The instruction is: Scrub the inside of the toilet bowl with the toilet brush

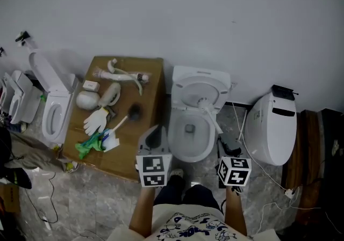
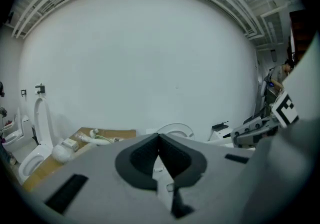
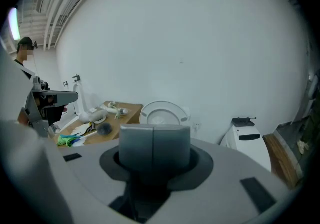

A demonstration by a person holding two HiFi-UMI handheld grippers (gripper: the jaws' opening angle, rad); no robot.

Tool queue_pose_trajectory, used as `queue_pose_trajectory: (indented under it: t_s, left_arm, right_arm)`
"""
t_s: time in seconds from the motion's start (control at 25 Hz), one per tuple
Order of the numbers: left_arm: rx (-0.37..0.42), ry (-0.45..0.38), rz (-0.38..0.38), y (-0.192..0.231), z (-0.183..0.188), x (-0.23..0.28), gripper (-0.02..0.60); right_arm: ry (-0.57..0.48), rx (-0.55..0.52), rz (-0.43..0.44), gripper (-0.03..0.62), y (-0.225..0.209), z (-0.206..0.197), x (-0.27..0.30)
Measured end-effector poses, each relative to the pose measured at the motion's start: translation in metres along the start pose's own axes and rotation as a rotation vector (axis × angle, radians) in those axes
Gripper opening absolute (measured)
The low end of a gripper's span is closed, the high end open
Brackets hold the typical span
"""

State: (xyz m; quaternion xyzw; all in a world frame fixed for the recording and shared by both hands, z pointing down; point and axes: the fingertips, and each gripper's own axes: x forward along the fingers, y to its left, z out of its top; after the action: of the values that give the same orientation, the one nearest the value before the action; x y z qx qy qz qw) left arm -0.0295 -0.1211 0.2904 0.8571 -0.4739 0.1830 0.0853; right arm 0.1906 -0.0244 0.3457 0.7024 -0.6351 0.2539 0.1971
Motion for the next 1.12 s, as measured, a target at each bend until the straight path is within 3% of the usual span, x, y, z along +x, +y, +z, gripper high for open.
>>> queue_pose_trajectory:
  t_s: [1.12]
  left_arm:
    - [-0.062,0.191,0.023,0.007,-0.073,0.052,0.002]
  right_arm:
    - [0.26,-0.033,0.065,0.166,-0.003,-0.05,0.098]
